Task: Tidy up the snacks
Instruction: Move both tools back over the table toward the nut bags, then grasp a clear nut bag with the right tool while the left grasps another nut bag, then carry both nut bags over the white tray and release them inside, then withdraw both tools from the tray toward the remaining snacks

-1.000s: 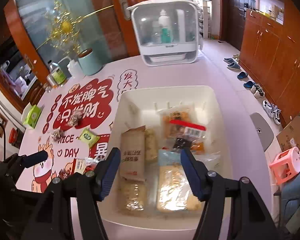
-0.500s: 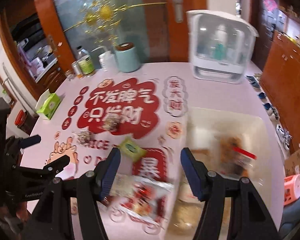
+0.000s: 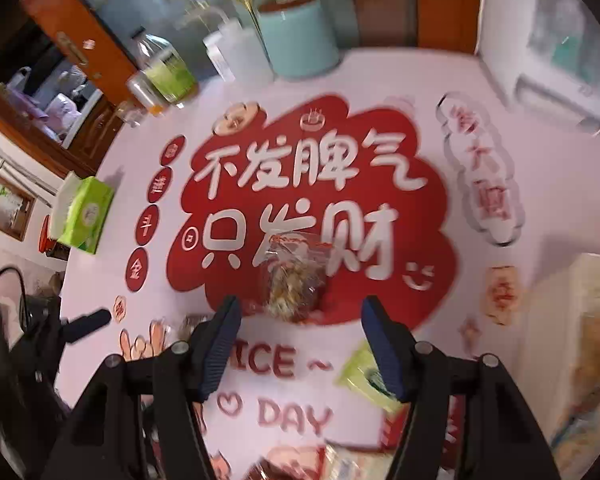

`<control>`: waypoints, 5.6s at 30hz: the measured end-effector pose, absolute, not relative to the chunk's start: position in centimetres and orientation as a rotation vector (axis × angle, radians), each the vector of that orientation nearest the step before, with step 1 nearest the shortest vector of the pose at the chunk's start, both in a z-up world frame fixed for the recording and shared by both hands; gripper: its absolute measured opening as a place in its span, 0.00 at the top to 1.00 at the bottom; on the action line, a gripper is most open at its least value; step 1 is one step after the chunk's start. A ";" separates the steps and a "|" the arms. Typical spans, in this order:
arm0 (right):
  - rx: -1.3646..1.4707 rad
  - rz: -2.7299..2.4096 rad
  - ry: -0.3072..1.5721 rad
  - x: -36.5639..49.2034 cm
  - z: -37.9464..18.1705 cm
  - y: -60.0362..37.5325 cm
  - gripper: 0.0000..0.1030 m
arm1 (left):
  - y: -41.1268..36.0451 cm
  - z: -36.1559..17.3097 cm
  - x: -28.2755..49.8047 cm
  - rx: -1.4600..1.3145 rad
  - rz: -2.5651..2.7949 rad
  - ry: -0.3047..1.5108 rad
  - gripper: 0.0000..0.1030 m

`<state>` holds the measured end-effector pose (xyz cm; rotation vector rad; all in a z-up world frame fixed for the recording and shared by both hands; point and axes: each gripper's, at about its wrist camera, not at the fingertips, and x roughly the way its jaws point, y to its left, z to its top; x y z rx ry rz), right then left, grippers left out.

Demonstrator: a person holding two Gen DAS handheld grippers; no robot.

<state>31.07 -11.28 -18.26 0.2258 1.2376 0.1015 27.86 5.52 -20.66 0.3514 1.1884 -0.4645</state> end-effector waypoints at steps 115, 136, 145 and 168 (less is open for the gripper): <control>0.202 -0.081 0.965 6.4 -8.1 -39.5 0.49 | -26.7 -6.7 13.3 0.226 -0.417 0.976 0.14; 0.181 -0.082 0.977 6.1 -8.1 -36.5 0.49 | -21.9 -6.2 12.2 0.191 -0.417 0.966 0.14; 0.181 -0.090 0.972 6.3 -7.6 -33.1 0.49 | -15.9 -5.7 12.2 0.198 -0.366 0.934 0.14; 0.216 -0.069 1.042 8.7 -11.2 -20.5 0.49 | -1.7 -11.4 15.7 0.285 -0.347 1.027 0.14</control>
